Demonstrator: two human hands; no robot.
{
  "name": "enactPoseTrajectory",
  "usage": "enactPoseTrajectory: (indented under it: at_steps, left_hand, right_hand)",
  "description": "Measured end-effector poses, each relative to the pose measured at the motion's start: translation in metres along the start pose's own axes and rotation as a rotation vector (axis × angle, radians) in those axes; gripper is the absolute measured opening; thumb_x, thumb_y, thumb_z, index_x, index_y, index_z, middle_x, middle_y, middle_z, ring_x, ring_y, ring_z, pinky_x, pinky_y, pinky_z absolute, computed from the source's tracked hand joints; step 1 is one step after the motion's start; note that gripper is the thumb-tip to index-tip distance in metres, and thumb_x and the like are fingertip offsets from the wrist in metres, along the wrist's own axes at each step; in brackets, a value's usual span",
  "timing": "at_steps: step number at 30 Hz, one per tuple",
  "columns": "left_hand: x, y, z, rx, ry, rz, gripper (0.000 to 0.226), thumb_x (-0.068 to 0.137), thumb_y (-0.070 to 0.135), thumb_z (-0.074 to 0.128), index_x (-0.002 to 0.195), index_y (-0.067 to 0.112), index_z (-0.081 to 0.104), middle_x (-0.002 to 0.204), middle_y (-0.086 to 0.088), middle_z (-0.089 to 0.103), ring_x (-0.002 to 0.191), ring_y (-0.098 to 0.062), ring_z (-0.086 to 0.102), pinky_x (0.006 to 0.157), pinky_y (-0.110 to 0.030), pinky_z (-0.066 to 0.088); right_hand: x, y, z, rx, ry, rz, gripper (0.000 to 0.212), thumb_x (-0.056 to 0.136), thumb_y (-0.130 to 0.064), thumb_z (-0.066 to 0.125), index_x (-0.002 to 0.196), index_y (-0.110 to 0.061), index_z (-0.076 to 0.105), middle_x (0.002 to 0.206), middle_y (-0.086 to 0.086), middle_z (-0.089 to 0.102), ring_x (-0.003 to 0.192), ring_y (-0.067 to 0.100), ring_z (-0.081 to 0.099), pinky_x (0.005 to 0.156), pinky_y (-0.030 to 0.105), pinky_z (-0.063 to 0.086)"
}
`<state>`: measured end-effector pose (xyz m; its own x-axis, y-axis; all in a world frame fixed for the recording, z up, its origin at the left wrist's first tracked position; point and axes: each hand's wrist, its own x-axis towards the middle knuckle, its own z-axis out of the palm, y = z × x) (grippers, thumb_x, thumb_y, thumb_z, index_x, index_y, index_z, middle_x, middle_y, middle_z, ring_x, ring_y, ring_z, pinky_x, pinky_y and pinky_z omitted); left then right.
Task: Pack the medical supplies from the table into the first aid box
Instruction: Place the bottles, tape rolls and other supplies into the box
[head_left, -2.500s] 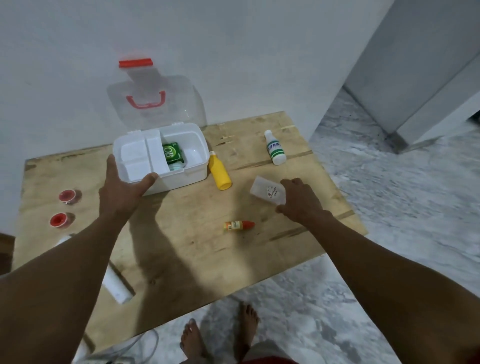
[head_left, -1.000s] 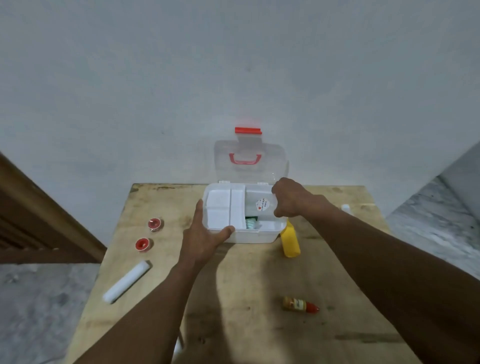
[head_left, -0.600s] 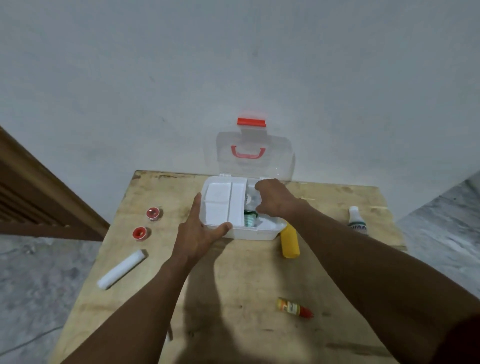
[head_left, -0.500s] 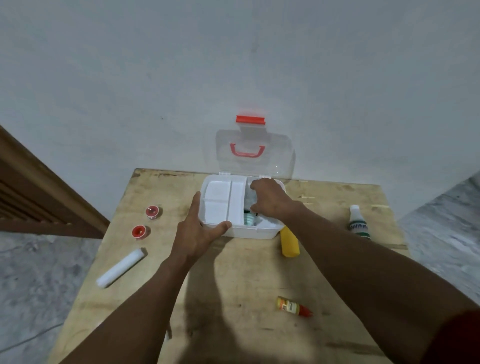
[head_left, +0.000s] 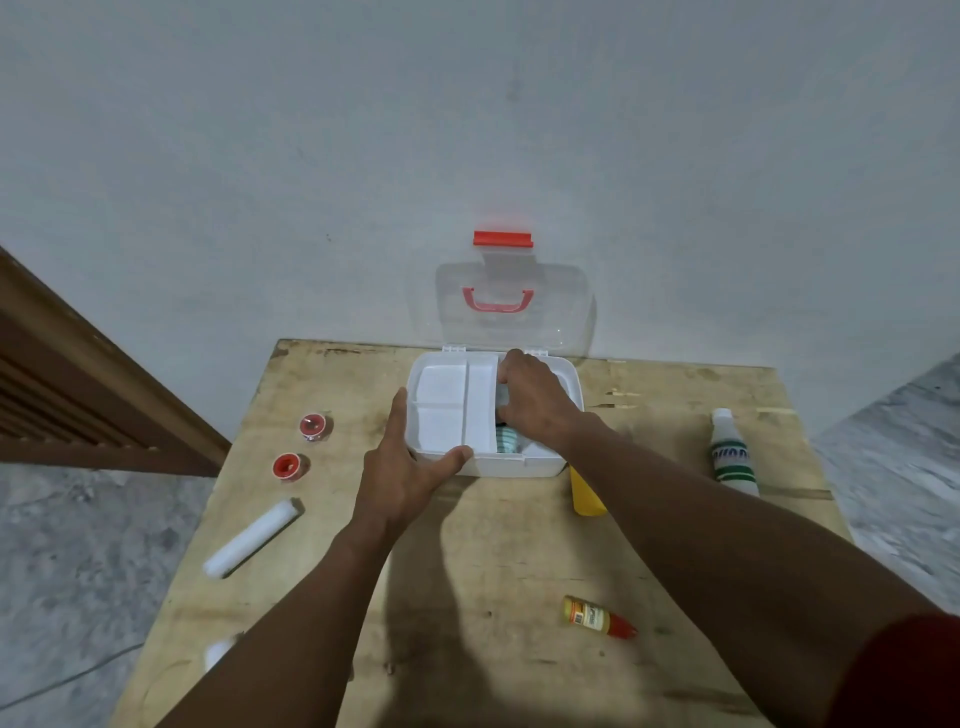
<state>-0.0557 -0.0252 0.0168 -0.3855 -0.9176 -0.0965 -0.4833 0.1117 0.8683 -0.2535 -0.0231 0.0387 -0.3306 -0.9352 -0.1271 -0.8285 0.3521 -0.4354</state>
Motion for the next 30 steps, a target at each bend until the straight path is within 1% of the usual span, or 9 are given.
enactPoseTrajectory:
  at_steps: [4,7,9,12,14,18,23,27,30]
  left_hand:
    - [0.0,-0.002,0.0,0.015,-0.007,-0.013,0.096,0.072,0.054,0.079,0.148,0.039,0.024,0.126,0.008,0.058,0.108,-0.018,0.058,0.083,-0.033,0.056]
    - [0.0,-0.001,0.0,0.011,-0.007,-0.007,0.097,0.07,0.057,0.077,0.149,0.037,0.024,0.131,0.005,0.057,0.113,-0.021,0.057,0.09,-0.041,0.056]
    - [-0.001,0.001,-0.001,-0.008,-0.012,0.013,0.092,0.074,0.05,0.08,0.148,0.035,0.026,0.133,0.005,0.056,0.115,-0.021,0.056,0.09,-0.037,0.054]
    - [-0.003,0.004,-0.001,-0.033,-0.022,0.04,0.09,0.078,0.041,0.08,0.149,0.03,0.027,0.137,0.004,0.054,0.121,-0.021,0.054,0.088,-0.031,0.05]
    - [-0.004,0.004,-0.003,-0.035,-0.016,0.042,0.09,0.079,0.038,0.08,0.151,0.029,0.027,0.136,0.002,0.055,0.118,-0.023,0.056,0.087,-0.033,0.049]
    - [-0.003,0.0,-0.004,-0.014,-0.004,0.046,0.09,0.077,0.041,0.08,0.15,0.03,0.028,0.132,-0.001,0.06,0.115,-0.028,0.059,0.091,-0.037,0.05]
    - [0.0,-0.003,-0.003,0.023,-0.004,0.032,0.092,0.077,0.045,0.08,0.15,0.03,0.027,0.136,-0.004,0.058,0.118,-0.033,0.057,0.096,-0.044,0.049]
    - [0.0,-0.003,-0.001,0.031,0.005,0.028,0.09,0.077,0.045,0.079,0.149,0.033,0.027,0.135,-0.001,0.059,0.116,-0.031,0.058,0.094,-0.043,0.049]
    - [-0.001,-0.002,-0.001,0.027,0.012,0.044,0.085,0.078,0.044,0.08,0.146,0.036,0.03,0.131,0.004,0.059,0.109,-0.024,0.058,0.089,-0.039,0.051]
  right_hand:
    - [-0.006,-0.002,-0.006,0.005,-0.018,0.035,0.042,0.083,-0.006,0.073,0.118,-0.003,0.051,0.112,0.012,0.058,0.102,0.029,0.06,0.074,0.03,0.041]
    - [-0.014,0.001,-0.018,-0.04,0.021,0.05,0.035,0.088,-0.006,0.068,0.12,-0.001,0.053,0.115,0.013,0.06,0.107,0.029,0.059,0.084,0.033,0.046]
    - [-0.022,0.005,-0.027,-0.032,0.079,0.072,0.031,0.09,-0.005,0.063,0.12,-0.001,0.055,0.116,0.015,0.06,0.107,0.031,0.058,0.088,0.036,0.047]
    - [-0.037,0.013,-0.042,-0.003,0.153,0.133,0.027,0.093,-0.008,0.059,0.119,-0.001,0.055,0.113,0.016,0.06,0.103,0.033,0.059,0.085,0.036,0.046]
    - [-0.046,0.019,-0.052,0.0,0.192,0.187,0.027,0.094,-0.011,0.056,0.119,-0.003,0.055,0.113,0.016,0.06,0.104,0.033,0.058,0.082,0.035,0.044]
    - [-0.066,0.033,-0.061,-0.008,0.229,0.305,0.027,0.092,-0.01,0.054,0.119,-0.006,0.054,0.113,0.014,0.061,0.106,0.034,0.056,0.077,0.032,0.038]
    - [-0.074,0.052,-0.054,0.042,0.165,0.422,0.03,0.092,-0.014,0.057,0.121,-0.008,0.054,0.118,0.016,0.061,0.111,0.034,0.056,0.086,0.034,0.044]
    - [-0.067,0.067,-0.045,0.091,0.031,0.424,0.037,0.089,-0.018,0.064,0.122,-0.008,0.053,0.122,0.014,0.059,0.111,0.033,0.057,0.079,0.028,0.041]
    - [-0.06,0.079,-0.034,0.118,-0.047,0.393,0.04,0.086,-0.021,0.066,0.121,-0.009,0.052,0.121,0.013,0.059,0.11,0.032,0.057,0.078,0.03,0.041]
